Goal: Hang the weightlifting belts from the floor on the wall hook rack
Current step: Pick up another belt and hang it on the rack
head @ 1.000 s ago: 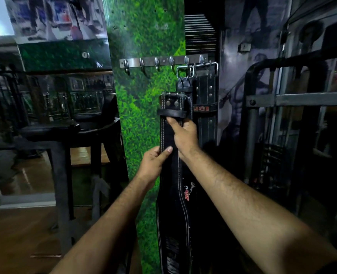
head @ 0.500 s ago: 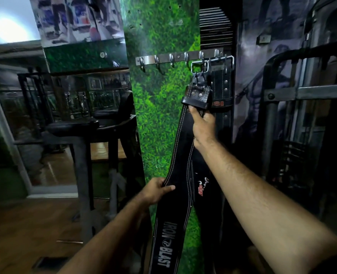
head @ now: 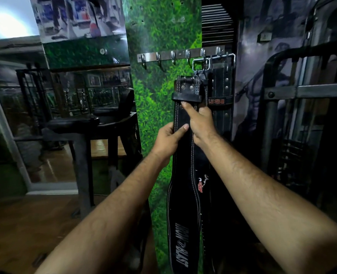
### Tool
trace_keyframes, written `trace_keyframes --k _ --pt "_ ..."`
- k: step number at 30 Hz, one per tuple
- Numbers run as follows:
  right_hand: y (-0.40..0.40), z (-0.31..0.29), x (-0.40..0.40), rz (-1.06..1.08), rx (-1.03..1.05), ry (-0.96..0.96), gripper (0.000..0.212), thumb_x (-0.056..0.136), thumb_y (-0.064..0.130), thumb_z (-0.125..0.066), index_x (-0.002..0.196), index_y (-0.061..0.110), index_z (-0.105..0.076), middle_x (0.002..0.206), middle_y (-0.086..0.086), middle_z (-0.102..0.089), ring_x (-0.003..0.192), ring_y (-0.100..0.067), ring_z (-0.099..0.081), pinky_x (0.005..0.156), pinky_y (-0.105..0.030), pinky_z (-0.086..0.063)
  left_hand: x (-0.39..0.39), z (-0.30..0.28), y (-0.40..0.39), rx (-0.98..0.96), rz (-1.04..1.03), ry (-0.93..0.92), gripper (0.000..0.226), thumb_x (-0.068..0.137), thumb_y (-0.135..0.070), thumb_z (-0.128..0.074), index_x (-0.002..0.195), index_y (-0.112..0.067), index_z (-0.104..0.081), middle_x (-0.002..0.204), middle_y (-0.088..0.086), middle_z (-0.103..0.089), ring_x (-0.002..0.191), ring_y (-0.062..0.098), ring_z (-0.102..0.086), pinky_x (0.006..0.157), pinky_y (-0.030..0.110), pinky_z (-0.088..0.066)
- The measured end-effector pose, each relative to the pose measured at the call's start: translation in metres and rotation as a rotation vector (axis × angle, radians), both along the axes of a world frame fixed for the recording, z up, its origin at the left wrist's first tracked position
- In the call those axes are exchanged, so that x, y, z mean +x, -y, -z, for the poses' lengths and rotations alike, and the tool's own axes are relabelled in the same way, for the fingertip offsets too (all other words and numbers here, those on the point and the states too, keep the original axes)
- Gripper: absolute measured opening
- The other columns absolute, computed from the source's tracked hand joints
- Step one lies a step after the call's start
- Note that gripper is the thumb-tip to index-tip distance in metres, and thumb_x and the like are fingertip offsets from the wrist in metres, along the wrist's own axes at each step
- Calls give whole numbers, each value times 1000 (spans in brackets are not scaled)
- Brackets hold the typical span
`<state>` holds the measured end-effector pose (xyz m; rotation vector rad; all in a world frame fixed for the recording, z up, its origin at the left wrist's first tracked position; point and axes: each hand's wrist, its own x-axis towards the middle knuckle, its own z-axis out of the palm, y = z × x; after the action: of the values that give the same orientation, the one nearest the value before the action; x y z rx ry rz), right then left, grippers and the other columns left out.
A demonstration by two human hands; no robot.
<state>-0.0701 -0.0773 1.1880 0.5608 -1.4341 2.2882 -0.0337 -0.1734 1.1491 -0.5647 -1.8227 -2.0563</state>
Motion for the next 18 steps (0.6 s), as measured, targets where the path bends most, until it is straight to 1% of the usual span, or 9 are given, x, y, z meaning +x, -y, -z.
trace_keyframes --k 3,6,9,11,13,14,16,17,18 --pt "-6 -1 4 -10 -11 -35 4 88 15 -71 92 17 -71 88 -4 -74 84 -23 -70 84 -42 -56 3 25 -8 48 11 37 16 94 -8 -63 108 -3 -68 97 14 -74 80 20 -71 71 30 -60" --pt "-14 2 4 57 -15 -65 4 88 15 -72 92 17 -72 93 -1 -75 88 -15 -71 85 -35 -55 6 64 -10 22 20 151 14 92 -8 -65 104 -3 -69 104 23 -72 82 25 -70 77 36 -60" --pt "-14 5 9 51 8 -91 11 89 8 -70 93 19 -72 95 3 -75 91 -11 -70 90 -29 -54 6 98 -4 -15 55 264 8 91 -7 -67 98 -7 -71 97 18 -73 76 22 -71 75 36 -60" --pt "-13 10 9 64 6 -66 11 89 8 -70 95 16 -71 98 -2 -76 89 -8 -69 86 -25 -52 7 117 3 -99 50 327 11 90 -6 -68 100 -3 -70 99 19 -74 77 23 -71 77 37 -61" --pt "-16 11 9 91 -17 -34 16 89 12 -72 104 8 -70 109 -16 -74 89 -7 -66 81 -19 -51 8 137 13 -205 65 416 18 88 -4 -69 106 1 -69 108 24 -72 89 29 -70 87 44 -59" --pt "-17 10 10 84 -26 -28 18 89 13 -72 107 7 -69 110 -16 -73 88 -5 -65 79 -15 -50 9 140 20 -276 67 458 20 88 -3 -69 106 2 -68 110 25 -71 90 28 -70 88 43 -58" --pt "-20 7 12 67 2 -31 17 92 12 -69 109 12 -68 102 1 -73 86 3 -66 75 -8 -48 6 134 30 -443 74 500 20 87 -1 -70 106 0 -68 110 20 -71 80 17 -72 82 32 -60" --pt "-20 4 13 70 17 -29 17 93 12 -68 111 13 -67 99 7 -72 85 6 -65 73 -5 -47 2 126 33 -507 80 495 22 86 0 -70 108 -1 -67 112 18 -71 79 14 -71 82 29 -59" --pt "-20 1 11 79 14 -27 19 94 13 -67 112 11 -67 96 9 -70 81 8 -64 70 -4 -46 1 113 35 -540 92 470 25 87 -1 -70 111 0 -66 116 18 -70 83 17 -71 84 30 -58"
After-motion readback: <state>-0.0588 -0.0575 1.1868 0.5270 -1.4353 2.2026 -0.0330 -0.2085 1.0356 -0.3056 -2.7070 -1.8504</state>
